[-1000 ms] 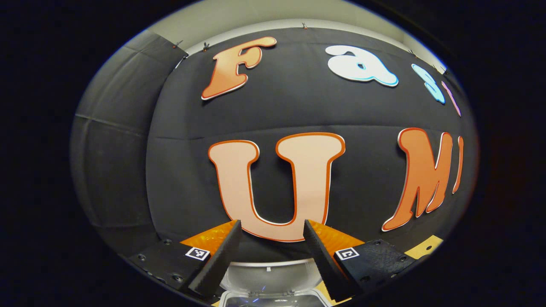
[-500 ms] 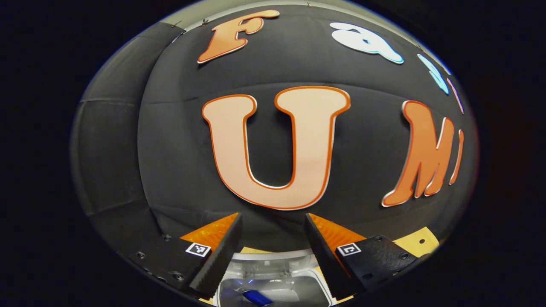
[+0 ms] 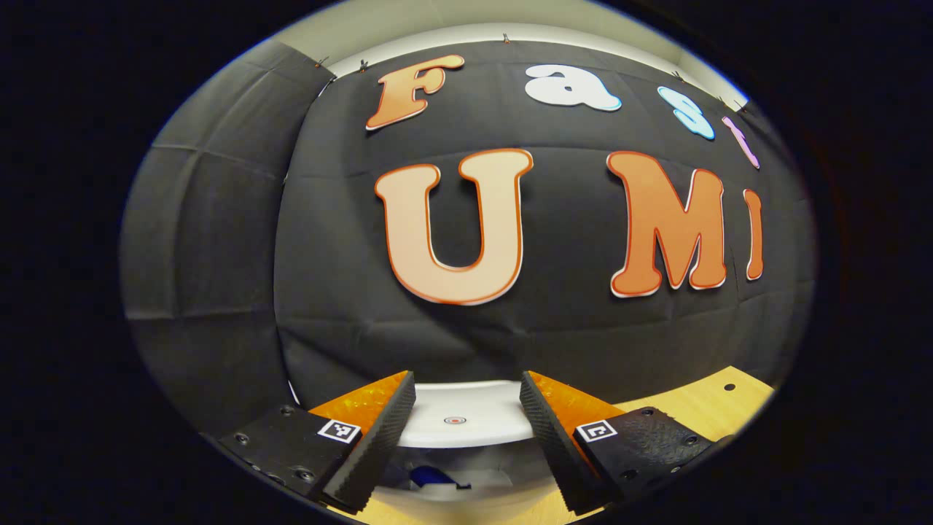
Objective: Press the lid of the desktop garbage bin to open it, pick up the crumpled paper on the desktop and throw it into the bin, then pick up the pop can on the desktop and drop it into the bin, and finally close the garbage bin lid.
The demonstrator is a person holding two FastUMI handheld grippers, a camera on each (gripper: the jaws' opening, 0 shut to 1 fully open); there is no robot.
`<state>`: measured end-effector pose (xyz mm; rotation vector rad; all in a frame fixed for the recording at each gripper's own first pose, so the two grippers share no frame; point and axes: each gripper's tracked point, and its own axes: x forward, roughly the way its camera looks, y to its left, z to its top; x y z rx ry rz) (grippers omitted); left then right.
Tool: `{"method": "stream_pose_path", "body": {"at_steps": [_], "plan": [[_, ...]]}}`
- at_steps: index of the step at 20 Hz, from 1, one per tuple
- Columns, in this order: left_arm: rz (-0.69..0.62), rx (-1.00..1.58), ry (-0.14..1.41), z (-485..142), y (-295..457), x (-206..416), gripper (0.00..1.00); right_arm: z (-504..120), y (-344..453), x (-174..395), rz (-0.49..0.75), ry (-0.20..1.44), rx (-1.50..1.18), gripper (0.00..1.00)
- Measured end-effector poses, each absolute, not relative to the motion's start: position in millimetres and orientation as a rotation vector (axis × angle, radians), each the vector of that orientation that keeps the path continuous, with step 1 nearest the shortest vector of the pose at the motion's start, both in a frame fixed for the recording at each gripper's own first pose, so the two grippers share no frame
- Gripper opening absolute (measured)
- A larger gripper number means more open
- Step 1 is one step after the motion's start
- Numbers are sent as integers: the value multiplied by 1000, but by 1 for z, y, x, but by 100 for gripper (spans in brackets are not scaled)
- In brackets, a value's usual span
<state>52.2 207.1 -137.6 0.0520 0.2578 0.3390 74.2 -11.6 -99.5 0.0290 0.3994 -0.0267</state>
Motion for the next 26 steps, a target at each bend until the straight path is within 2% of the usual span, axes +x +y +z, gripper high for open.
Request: {"method": "stream_pose_path", "body": {"at_steps": [5, 17, 26], "plan": [[377, 33, 374, -181, 203, 20, 93, -102, -5, 74, -2, 402, 3, 94], [401, 59, 320, -180, 197, 13, 95, -114, 8, 72, 28, 432, 2, 94], [402, 69, 232, -129, 181, 17, 93, -102, -2, 75, 32, 399, 9, 94]]}}
